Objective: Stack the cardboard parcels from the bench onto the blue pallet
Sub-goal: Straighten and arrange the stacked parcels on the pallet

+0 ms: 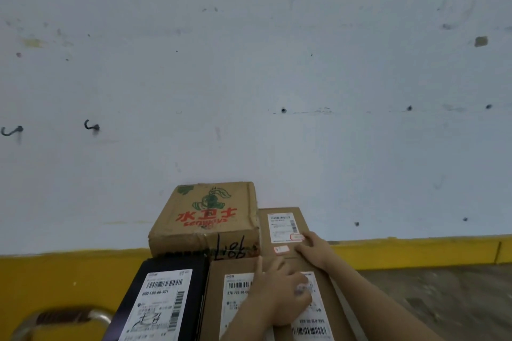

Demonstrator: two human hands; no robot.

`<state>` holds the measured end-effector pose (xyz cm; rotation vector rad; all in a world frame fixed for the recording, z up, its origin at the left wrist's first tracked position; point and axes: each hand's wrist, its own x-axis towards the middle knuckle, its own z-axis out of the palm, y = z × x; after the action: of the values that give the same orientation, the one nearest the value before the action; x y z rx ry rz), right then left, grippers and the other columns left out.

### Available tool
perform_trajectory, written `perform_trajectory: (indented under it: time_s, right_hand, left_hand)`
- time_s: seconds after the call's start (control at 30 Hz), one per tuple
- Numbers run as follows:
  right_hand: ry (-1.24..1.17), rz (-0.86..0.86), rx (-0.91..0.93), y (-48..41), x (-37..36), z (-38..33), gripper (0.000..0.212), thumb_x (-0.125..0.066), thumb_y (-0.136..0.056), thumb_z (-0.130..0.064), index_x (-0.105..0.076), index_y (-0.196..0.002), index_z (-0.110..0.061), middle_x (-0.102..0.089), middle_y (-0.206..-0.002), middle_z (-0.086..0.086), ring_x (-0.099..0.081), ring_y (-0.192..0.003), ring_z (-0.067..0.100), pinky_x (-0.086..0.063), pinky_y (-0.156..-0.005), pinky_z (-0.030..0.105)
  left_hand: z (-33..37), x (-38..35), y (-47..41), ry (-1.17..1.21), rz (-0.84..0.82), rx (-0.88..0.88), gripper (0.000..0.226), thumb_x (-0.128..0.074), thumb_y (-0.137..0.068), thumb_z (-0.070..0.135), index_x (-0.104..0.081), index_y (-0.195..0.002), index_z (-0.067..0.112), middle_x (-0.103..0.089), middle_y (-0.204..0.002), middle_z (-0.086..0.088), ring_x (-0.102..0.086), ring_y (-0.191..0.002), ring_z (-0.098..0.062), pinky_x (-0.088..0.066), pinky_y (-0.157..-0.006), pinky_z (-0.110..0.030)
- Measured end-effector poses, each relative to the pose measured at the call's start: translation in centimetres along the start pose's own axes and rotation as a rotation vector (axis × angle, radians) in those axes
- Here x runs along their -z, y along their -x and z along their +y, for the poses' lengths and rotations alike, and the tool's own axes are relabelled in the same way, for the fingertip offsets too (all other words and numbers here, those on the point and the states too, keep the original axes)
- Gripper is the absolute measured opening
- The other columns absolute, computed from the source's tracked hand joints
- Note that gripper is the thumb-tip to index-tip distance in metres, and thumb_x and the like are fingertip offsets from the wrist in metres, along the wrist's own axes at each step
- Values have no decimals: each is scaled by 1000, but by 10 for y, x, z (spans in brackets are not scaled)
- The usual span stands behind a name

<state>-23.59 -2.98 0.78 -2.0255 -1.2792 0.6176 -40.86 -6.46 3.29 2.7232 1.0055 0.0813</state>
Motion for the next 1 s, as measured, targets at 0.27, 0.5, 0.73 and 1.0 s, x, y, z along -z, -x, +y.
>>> perform_trajectory:
  time_s: [0.27, 0.5, 0.73, 1.0]
  right_hand:
    - [-135, -33, -64, -49, 7, -5, 61, -47, -95, -27, -21, -148, -13, -39, -146, 14, -47, -125, 28, -40, -105, 38]
    - [-62, -1, -60, -75, 0, -9, 60, -46, -95, -30, -23, -148, -14, -37, -149, 9, -40, -132, 25, -32, -106, 30]
    - [-81, 1, -50, -72, 0, -9, 61, -46, -96, -30, -21, -148, -12, -33, -151, 11, -37, -135, 28, -30, -111, 35]
    - [-364, -63, -39, -12, 11, 10, 66, -48, -94, -41, -17, -149, -21, -42, -144, 11, -50, -122, 26, -47, -96, 38]
  left_hand:
    - [-6, 11, 12, -181, 152, -65, 21, -61, -70, 64, -66, -86, 52, -64, -94, 28, -39, -114, 0, -39, -104, -48]
    - [-13, -4, -6, -202, 329, -127, 24, -50, -83, 58, -63, -98, 45, -60, -104, 22, -44, -116, 4, -33, -112, -44]
    - [-8, -16, -7, 45, 109, -6, 40, -39, -89, 41, -51, -127, 32, -42, -136, 10, -15, -138, -4, 16, -111, -55]
    - [-1, -2, 2, 27, 27, 4, 42, -34, -95, 40, -48, -133, 28, -37, -145, 9, -11, -142, -7, 11, -114, -53]
